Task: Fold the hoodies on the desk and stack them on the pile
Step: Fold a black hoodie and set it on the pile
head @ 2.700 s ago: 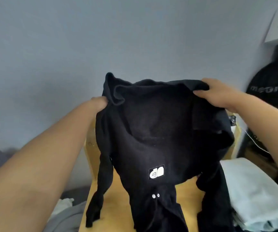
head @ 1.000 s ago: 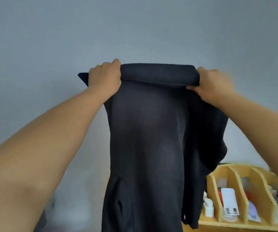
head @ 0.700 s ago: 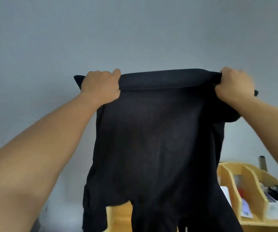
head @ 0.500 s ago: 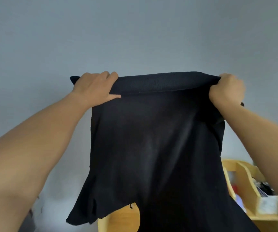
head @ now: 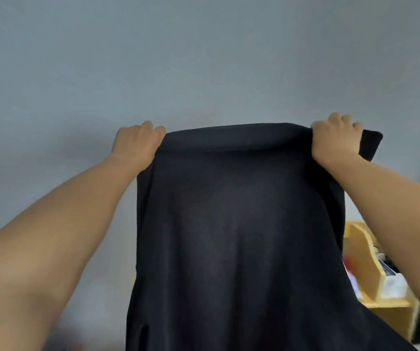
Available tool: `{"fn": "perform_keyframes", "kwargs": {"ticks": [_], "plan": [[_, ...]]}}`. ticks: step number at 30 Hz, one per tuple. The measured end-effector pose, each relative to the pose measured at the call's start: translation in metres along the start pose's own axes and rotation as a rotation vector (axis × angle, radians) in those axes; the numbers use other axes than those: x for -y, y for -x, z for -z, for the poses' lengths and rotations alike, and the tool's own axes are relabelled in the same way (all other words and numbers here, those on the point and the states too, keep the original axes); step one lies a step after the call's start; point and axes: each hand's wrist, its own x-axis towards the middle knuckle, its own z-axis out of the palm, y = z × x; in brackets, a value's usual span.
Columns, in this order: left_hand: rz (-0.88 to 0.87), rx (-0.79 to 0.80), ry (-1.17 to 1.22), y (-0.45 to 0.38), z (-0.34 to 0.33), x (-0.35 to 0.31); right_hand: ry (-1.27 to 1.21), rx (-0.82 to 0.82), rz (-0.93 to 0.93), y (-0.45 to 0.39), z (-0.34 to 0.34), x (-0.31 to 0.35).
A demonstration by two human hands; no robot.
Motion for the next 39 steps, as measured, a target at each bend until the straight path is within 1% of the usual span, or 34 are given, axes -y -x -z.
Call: {"fn": "perform_keyframes", "kwargs": {"ticks": [1, 3, 5, 8, 9, 10, 12, 14, 16, 17, 18, 19, 20, 21, 22, 23, 24, 25, 27, 30, 32, 33, 34, 35, 37, 39], "plan": [[-0.021, 0.013, -0.008, -0.002, -0.015, -0.007, 0.042, 0.01, 0.014, 0.003, -0.015, -0.001], [-0.014, 0.014, 0.003, -0.001, -0.025, -0.01, 0.071, -0.007, 0.052, 0.007, -0.023, -0.003], [-0.03, -0.03, 0.037, -0.001, -0.033, -0.012, 0.079, -0.054, 0.086, 0.009, -0.026, -0.003], [-0.008, -0.092, 0.187, 0.013, -0.04, -0.018, -0.073, -0.176, 0.057, 0.031, -0.026, -0.005], [-0.007, -0.086, 0.257, 0.025, -0.042, -0.02, -0.139, -0.194, 0.07, 0.049, -0.028, -0.007], [-0.008, -0.048, 0.343, 0.043, -0.047, -0.022, -0.194, -0.195, 0.1, 0.074, -0.033, -0.009], [-0.035, 0.096, 0.532, 0.103, -0.063, -0.032, -0.274, -0.153, 0.18, 0.144, -0.052, -0.019], [-0.121, 0.25, 0.6, 0.187, -0.092, -0.048, -0.351, -0.066, 0.257, 0.238, -0.08, -0.038], [-0.256, 0.428, 0.525, 0.292, -0.127, -0.079, -0.349, 0.13, 0.331, 0.351, -0.113, -0.055], [-0.33, 0.526, 0.52, 0.345, -0.14, -0.097, -0.31, 0.257, 0.369, 0.406, -0.129, -0.062], [-0.362, 0.672, 0.521, 0.396, -0.152, -0.114, -0.257, 0.417, 0.405, 0.458, -0.143, -0.067], [-0.381, 0.78, 0.496, 0.442, -0.161, -0.133, -0.177, 0.643, 0.444, 0.501, -0.153, -0.07], [-0.421, 0.927, 0.448, 0.486, -0.167, -0.153, -0.086, 0.89, 0.511, 0.539, -0.158, -0.072], [-0.459, 1.029, 0.402, 0.528, -0.171, -0.171, -0.063, 1.076, 0.552, 0.573, -0.165, -0.078], [-0.463, 1.113, 0.397, 0.566, -0.175, -0.186, -0.034, 1.229, 0.547, 0.601, -0.17, -0.084], [-0.439, 1.279, 0.363, 0.591, -0.171, -0.197, 0.008, 1.357, 0.523, 0.618, -0.172, -0.088], [-0.405, 1.351, 0.382, 0.606, -0.168, -0.206, -0.005, 1.418, 0.486, 0.628, -0.173, -0.09], [-0.353, 1.374, 0.421, 0.613, -0.166, -0.212, -0.03, 1.447, 0.435, 0.631, -0.174, -0.09], [-0.204, 1.325, 0.506, 0.61, -0.164, -0.216, -0.091, 1.448, 0.321, 0.628, -0.18, -0.092], [-0.032, 1.166, 0.642, 0.597, -0.173, -0.216, -0.176, 1.362, 0.171, 0.612, -0.2, -0.091], [0.042, 1.14, 0.699, 0.586, -0.185, -0.217, -0.211, 1.351, 0.151, 0.604, -0.214, -0.083], [0.059, 1.156, 0.709, 0.58, -0.192, -0.217, -0.225, 1.357, 0.157, 0.602, -0.221, -0.078], [0.053, 1.159, 0.709, 0.575, -0.2, -0.218, -0.235, 1.354, 0.171, 0.602, -0.227, -0.074], [0.011, 1.14, 0.679, 0.569, -0.21, -0.218, -0.234, 1.355, 0.186, 0.602, -0.234, -0.069], [-0.143, 1.026, 0.625, 0.553, -0.232, -0.222, -0.201, 1.398, 0.167, 0.606, -0.247, -0.063], [-0.273, 0.891, 0.608, 0.528, -0.263, -0.235, -0.167, 1.514, 0.116, 0.611, -0.26, -0.061]]}}
